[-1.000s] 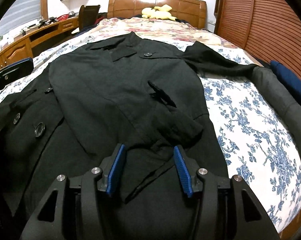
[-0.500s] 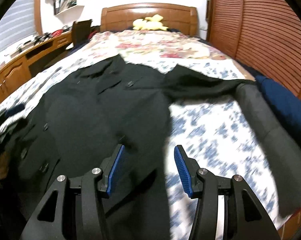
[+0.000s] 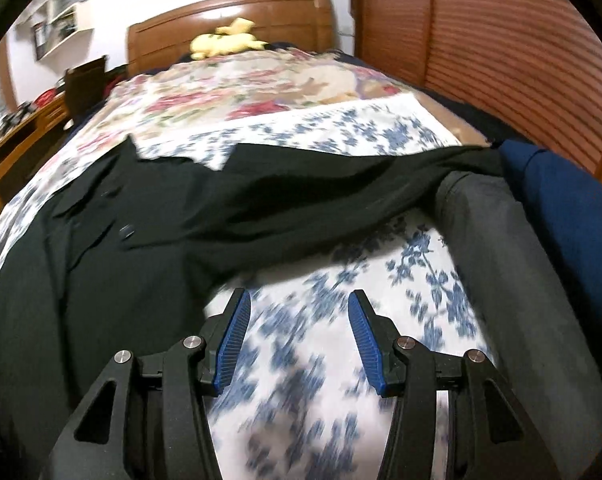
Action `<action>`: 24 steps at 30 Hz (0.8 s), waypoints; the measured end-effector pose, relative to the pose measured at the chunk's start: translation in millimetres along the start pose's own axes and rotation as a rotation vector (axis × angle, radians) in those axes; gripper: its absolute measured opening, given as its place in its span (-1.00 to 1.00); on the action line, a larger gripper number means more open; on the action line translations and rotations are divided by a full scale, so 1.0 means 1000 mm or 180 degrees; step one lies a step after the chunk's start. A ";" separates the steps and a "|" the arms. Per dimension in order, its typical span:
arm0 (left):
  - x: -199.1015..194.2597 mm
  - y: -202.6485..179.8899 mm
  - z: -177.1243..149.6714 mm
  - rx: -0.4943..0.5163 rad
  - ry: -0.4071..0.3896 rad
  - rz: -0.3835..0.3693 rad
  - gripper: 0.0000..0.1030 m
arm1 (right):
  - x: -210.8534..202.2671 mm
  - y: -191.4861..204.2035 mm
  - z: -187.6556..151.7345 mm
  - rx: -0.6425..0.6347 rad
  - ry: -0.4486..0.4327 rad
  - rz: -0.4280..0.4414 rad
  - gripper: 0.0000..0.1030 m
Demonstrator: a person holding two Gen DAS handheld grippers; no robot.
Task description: Fold large clothes
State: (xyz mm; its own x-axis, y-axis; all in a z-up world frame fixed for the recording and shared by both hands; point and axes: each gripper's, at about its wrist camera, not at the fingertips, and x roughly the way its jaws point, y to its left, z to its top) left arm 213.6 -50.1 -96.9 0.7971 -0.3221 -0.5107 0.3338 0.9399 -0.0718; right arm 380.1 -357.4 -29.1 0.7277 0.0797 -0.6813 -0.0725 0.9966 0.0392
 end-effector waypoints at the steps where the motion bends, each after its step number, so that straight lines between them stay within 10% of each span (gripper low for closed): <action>1: 0.001 0.000 0.000 0.0003 0.0009 0.0007 0.54 | 0.010 -0.004 0.005 0.0050 0.0020 -0.0019 0.02; 12: 0.011 0.001 -0.003 -0.0040 0.0132 -0.0065 0.54 | 0.084 -0.025 0.047 0.0555 0.0238 -0.0047 0.00; 16: 0.010 0.001 -0.003 -0.0044 0.0135 -0.0062 0.54 | 0.107 -0.029 0.055 0.0631 0.0386 -0.0083 -0.77; 24: 0.011 0.001 -0.003 -0.0031 0.0129 -0.0047 0.54 | 0.046 0.015 0.079 0.0174 -0.0234 0.0100 -0.94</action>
State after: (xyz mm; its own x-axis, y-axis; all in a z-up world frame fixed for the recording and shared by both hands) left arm 221.2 -52.5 -105.0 0.7710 -0.3314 -0.5437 0.3404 0.9362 -0.0879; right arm 466.3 -337.0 -2.6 0.7739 0.1103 -0.6237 -0.0603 0.9931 0.1009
